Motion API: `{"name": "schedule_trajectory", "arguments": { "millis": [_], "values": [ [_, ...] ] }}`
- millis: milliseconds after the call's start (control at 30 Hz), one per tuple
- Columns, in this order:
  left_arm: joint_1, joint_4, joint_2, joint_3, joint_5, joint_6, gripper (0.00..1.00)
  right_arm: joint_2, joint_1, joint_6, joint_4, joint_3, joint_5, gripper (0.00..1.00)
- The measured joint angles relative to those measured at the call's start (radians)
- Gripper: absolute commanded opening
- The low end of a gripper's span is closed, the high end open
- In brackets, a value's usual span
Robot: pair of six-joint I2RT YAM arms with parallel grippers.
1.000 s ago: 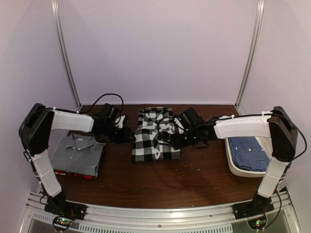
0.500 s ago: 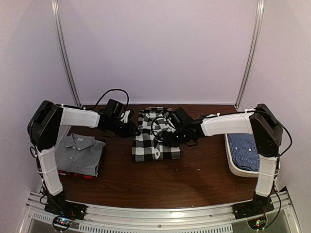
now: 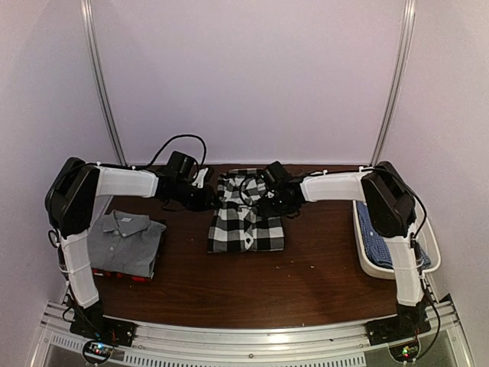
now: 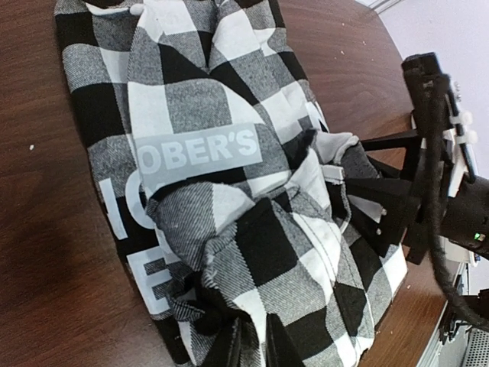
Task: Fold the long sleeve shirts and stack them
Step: Adjust the 2/3-rectangle-folded shirt at the center of the board, then smooth out the 2/3-rectangle-folded shirt at the center of the board.
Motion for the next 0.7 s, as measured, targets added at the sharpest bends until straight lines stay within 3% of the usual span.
{"name": "schedule_trajectory", "arguments": {
  "millis": [233, 433, 600, 700],
  "values": [
    [0.0, 0.0, 0.003, 0.0, 0.002, 0.007, 0.12, -0.003, -0.013, -0.006, -0.06, 0.017, 0.003, 0.76],
    [0.0, -0.002, 0.003, 0.0, 0.001, 0.011, 0.12, -0.168, -0.015, 0.0, -0.081, -0.02, -0.001, 0.75],
    [0.0, -0.003, 0.003, 0.0, -0.002, 0.011, 0.12, -0.36, -0.015, 0.042, 0.03, -0.168, -0.137, 0.75],
    [0.0, -0.003, 0.003, 0.0, -0.002, 0.011, 0.12, -0.397, -0.015, 0.091, 0.134, -0.27, -0.256, 0.75]
  ]
}}
